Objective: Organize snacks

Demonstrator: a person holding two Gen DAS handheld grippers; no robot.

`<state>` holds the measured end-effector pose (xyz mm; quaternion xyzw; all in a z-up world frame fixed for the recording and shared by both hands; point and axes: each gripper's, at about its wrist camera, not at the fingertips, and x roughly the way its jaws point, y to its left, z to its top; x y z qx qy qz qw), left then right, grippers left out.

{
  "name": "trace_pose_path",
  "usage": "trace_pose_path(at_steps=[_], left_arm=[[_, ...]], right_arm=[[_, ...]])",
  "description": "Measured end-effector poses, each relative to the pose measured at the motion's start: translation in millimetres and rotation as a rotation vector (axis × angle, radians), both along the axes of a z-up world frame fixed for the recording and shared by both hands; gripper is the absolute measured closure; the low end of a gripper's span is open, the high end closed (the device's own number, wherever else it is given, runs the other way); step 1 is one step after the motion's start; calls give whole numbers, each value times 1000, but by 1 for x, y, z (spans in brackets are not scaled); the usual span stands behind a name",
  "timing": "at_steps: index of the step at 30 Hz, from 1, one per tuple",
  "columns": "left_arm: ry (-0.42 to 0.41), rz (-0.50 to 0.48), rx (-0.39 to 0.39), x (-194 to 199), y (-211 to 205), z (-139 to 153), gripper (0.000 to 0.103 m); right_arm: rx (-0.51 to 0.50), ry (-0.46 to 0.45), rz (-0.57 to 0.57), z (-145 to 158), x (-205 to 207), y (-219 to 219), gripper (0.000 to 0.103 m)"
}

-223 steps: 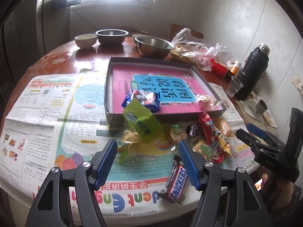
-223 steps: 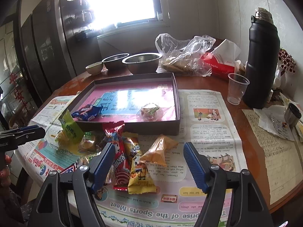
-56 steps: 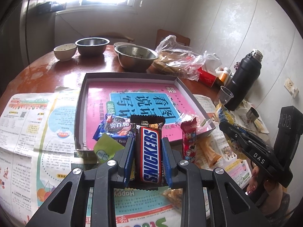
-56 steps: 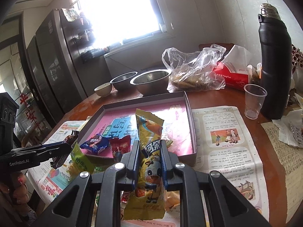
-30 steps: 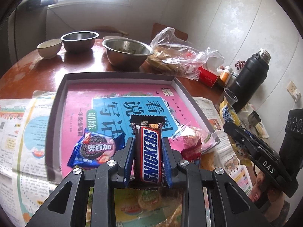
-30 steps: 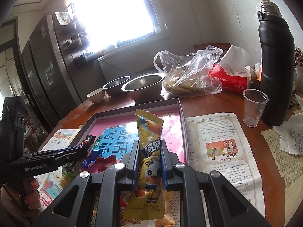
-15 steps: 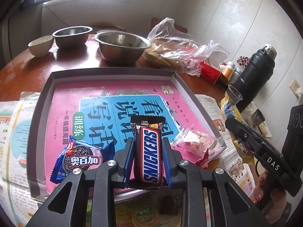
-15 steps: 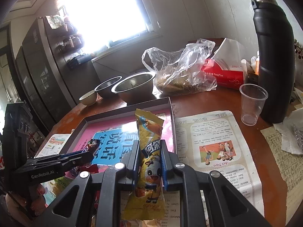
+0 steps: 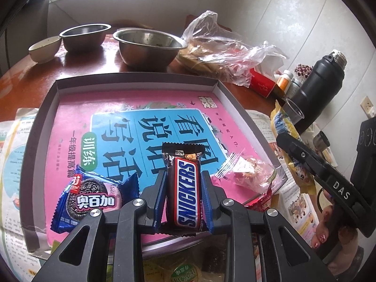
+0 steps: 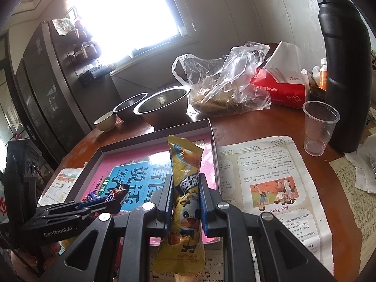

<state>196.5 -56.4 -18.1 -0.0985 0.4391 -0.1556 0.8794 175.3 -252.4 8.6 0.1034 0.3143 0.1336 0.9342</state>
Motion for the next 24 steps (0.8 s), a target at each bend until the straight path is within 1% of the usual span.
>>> trace_pose_path(at_steps=[10,14,19,24], left_arm=[[14,-11,-2,2,-1,-5,74],[14,-9,-4,2,0,-6,74],[18,-5,-6,2,1,-7,74],[18,-4,-6,2,1,-7,74]], right_arm=[[-46,44,6,-10,12,7,83],[-47,71,7,-17,17,8,83],[-51,75,8,-20,19,9,83],[-54,100,15,-26,23,12,82]])
